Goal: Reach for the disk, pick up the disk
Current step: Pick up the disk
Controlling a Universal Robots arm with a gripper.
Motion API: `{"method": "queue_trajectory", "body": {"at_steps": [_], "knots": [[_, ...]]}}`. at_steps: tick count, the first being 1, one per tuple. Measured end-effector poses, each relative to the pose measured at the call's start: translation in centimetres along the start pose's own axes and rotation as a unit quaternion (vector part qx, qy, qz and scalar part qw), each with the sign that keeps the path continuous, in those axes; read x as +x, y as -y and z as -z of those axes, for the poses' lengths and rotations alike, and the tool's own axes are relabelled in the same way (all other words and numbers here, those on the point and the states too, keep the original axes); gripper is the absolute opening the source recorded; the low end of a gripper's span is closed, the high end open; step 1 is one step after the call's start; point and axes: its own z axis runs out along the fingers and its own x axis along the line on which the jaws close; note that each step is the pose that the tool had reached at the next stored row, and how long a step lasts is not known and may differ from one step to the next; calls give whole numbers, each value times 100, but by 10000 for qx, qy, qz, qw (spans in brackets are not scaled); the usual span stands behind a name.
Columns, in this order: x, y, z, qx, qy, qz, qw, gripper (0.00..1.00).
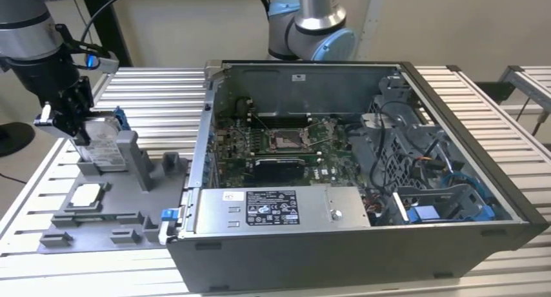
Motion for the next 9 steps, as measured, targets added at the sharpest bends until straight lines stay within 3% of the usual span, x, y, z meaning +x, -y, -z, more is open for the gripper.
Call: {"method": "queue_trajectory", "body": {"at_steps": [9], "knots": [[0, 0, -1, 0, 0, 0, 10000, 0]]}}
